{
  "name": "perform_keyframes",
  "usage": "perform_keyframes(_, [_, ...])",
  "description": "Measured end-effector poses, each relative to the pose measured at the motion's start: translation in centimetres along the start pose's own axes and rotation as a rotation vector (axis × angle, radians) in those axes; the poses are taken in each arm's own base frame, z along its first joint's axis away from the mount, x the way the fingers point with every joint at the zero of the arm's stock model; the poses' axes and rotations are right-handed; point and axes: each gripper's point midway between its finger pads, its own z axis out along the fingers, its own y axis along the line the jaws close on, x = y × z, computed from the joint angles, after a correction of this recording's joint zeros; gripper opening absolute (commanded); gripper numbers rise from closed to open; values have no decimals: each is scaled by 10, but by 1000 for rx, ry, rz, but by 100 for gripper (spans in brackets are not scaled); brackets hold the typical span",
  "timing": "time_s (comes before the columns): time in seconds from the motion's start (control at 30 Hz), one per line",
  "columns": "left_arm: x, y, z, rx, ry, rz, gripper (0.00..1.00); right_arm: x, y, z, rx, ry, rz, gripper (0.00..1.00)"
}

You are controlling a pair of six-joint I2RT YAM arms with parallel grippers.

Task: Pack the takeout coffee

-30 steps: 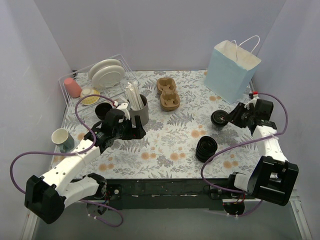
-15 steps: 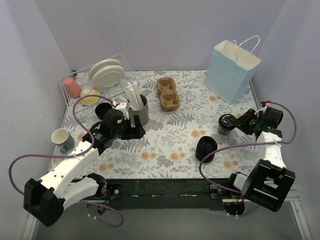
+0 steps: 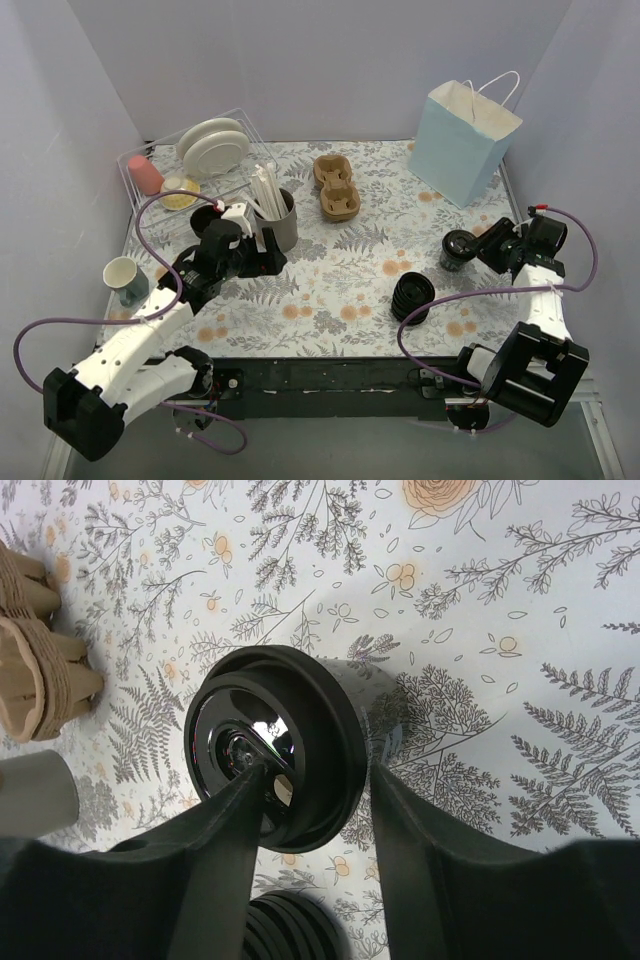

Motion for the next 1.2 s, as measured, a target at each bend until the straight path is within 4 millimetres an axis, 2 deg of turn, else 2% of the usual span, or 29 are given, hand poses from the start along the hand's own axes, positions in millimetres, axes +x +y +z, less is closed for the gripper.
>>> perform_keyframes(0.17, [-5, 0, -5, -2, -28, -4, 89, -5, 3, -7, 13, -13, 4, 62])
perform_keyframes(0.43, [-15, 3, -12, -20, -81, -9, 90, -31, 27, -31, -25, -85, -39, 60])
perform_keyframes(0.57, [-22, 5, -19, -31, -123, -12, 98, -66, 61, -48, -90, -148, -142, 60])
perform_keyframes(0.63, [-25, 5, -22, -30, -144, -16, 98, -91, 88, -51, -131, -174, -222, 60])
perform_keyframes(0.77, [-25, 8, -21, -41, -150, -18, 98, -134, 141, -51, -218, -245, -384, 60])
perform_keyframes(0.9, [-18, 12, -12, -62, -114, -15, 98, -167, 179, -48, -272, -307, -507, 60])
perform_keyframes(1.03, [-17, 13, -12, -65, -107, -13, 98, -205, 199, -37, -295, -379, -607, 62])
perform_keyframes(1.2, [-26, 6, -23, -26, -157, -10, 98, -224, 205, -13, -304, -402, -717, 68])
